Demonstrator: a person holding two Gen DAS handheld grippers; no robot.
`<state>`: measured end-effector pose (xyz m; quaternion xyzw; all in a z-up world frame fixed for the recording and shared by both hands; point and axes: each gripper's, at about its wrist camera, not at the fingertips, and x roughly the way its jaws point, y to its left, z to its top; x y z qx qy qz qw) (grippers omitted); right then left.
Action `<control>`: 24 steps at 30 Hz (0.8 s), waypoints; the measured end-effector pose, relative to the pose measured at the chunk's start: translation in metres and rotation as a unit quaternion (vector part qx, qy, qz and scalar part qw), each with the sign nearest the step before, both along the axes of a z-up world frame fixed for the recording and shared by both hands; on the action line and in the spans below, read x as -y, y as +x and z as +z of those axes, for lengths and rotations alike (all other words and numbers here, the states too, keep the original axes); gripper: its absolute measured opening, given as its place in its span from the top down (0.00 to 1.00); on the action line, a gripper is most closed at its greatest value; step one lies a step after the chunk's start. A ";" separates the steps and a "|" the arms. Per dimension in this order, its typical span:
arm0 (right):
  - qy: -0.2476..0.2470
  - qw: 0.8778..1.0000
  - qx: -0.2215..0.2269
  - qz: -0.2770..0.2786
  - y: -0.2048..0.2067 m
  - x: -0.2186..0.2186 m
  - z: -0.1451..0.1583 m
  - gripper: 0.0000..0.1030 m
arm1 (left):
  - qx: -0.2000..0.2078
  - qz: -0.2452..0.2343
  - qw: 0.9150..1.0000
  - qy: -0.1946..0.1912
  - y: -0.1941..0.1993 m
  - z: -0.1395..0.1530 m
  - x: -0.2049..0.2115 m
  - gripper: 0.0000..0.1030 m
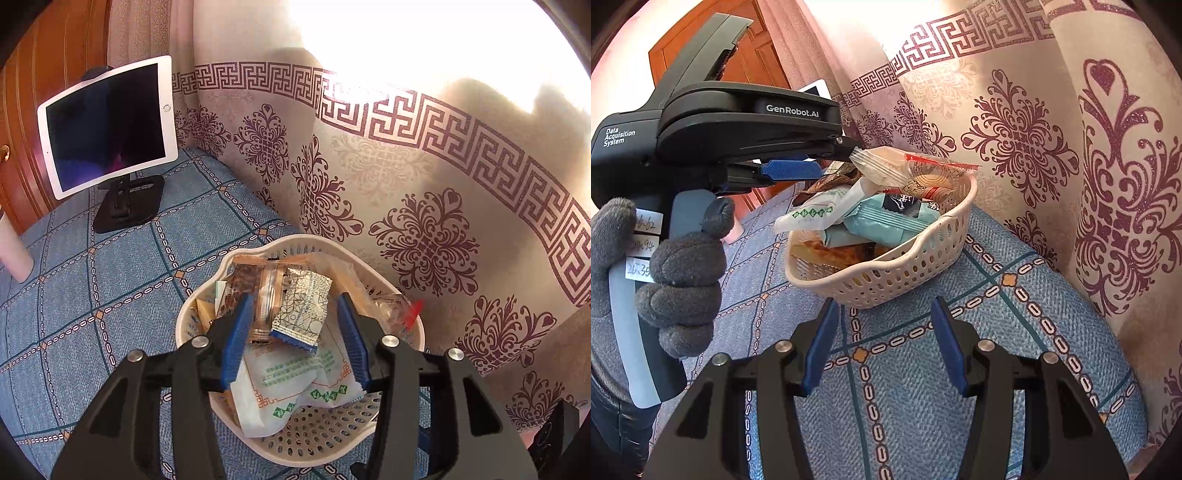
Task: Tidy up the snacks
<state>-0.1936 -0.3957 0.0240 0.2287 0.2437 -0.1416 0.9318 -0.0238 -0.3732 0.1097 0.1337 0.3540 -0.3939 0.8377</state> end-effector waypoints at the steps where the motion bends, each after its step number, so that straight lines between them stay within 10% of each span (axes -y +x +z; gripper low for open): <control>1: -0.001 1.000 0.000 0.000 0.000 -0.001 0.000 0.49 | 0.002 0.002 1.000 -0.002 -0.001 0.001 -0.002 0.43; 12: -0.005 1.000 -0.002 0.002 -0.003 -0.008 0.002 0.40 | 0.051 0.028 0.998 0.002 -0.010 0.010 -0.020 0.09; 24: -0.021 1.000 -0.005 -0.003 -0.004 -0.017 0.009 0.23 | 0.168 0.053 0.984 0.021 -0.038 0.024 -0.041 0.04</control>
